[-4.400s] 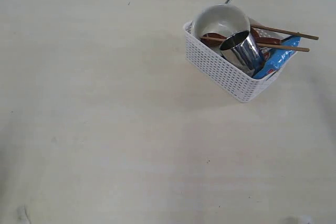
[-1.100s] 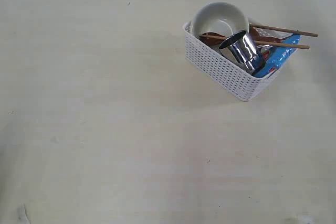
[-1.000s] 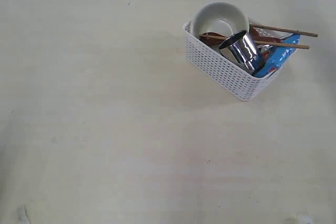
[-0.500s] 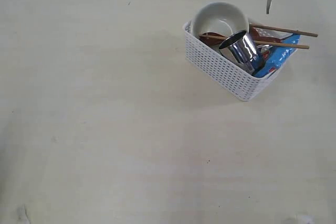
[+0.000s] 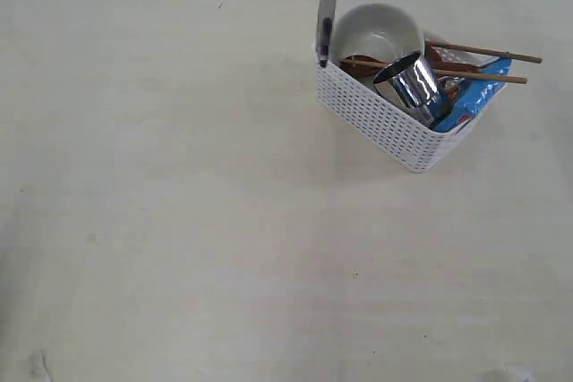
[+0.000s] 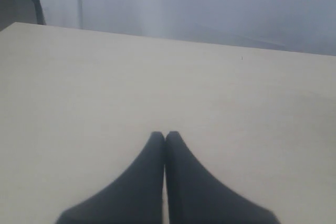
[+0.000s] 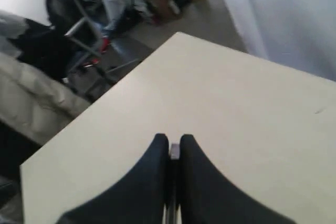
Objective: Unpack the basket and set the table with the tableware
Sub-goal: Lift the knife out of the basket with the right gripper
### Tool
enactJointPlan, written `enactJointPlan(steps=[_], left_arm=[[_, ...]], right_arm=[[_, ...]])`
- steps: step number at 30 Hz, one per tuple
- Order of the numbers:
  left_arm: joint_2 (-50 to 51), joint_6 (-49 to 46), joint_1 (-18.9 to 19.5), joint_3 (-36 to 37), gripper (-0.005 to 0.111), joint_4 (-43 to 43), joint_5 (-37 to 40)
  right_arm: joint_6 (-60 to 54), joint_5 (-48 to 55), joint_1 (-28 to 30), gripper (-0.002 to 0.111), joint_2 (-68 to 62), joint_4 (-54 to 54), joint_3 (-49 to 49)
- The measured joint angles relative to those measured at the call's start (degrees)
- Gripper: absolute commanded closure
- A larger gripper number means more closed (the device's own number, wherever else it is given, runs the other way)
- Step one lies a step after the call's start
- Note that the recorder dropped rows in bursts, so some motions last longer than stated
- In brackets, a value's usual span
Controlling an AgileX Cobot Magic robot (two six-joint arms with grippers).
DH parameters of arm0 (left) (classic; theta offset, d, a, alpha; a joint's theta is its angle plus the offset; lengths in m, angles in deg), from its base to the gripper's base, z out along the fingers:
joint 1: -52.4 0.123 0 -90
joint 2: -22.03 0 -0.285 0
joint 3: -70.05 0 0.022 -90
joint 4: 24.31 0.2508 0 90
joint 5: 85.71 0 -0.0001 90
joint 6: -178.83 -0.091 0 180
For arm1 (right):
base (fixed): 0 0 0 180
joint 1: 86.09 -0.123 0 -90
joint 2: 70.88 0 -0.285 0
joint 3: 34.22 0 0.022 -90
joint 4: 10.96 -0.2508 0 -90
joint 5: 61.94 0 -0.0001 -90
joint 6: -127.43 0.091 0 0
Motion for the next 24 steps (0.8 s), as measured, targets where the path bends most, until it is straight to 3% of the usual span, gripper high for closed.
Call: enactJointPlan(steps=[4,10,19,24], left_arm=[[0.0,0.0,0.0,0.0,0.107,0.0,0.0],[0.0,-1.3,0.0,0.1,0.107,0.9,-1.9],[0.0,4.2,0.0,0.1,0.107,-5.5,-28.4],[0.0,6.1,0.0,0.1,0.107,-6.4,-39.4]], right_arm=[[-13.3,5.5,-2.4,0.109,-1.5,-6.3,-9.3],[-33.6,5.8,-5.9,0.109,-2.8,-20.7,-21.4],[-37.6,5.7,-6.4,0.109,-2.8,-24.3,-21.5],[-37.6,5.7,-6.4,0.109,-2.8,-24.5,-21.5]])
